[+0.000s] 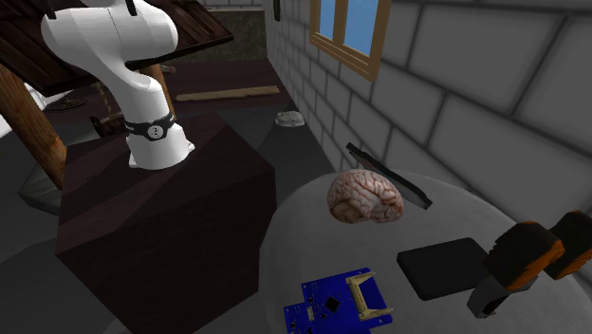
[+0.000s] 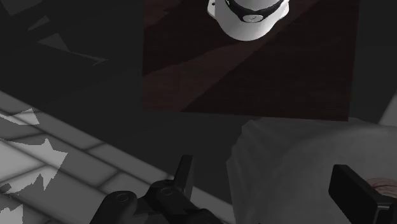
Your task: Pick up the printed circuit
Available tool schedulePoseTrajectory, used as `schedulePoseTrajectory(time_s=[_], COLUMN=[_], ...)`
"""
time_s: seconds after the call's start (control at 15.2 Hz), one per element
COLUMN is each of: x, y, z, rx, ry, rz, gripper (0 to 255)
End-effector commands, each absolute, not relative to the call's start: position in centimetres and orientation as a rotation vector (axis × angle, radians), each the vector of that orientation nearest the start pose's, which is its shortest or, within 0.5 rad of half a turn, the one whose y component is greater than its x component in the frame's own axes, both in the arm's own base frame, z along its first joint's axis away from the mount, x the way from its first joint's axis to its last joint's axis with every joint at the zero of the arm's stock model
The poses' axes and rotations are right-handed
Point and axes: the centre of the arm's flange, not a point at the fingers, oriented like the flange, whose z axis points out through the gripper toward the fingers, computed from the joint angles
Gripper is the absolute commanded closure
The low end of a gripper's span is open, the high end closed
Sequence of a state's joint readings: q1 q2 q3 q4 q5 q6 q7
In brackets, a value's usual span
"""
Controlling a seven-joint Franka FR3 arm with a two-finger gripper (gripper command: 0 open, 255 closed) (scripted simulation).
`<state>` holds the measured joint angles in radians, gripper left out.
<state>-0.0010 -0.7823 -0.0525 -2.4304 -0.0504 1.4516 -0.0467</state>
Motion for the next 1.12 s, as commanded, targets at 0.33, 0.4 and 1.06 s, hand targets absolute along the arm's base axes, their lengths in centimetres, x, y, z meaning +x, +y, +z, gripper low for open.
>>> schedulePoseTrajectory(time_s=[0.33, 0.4, 1.06], x=[32.3, 32.9, 40.1], y=[-0.7, -0.4, 2.7], z=[49.4, 48.4, 38.6], rx=[-3.112, -3.108, -3.062], ry=[0.065, 0.082, 0.243], rz=[0.281, 0.275, 0.216], gripper=[0, 0, 0])
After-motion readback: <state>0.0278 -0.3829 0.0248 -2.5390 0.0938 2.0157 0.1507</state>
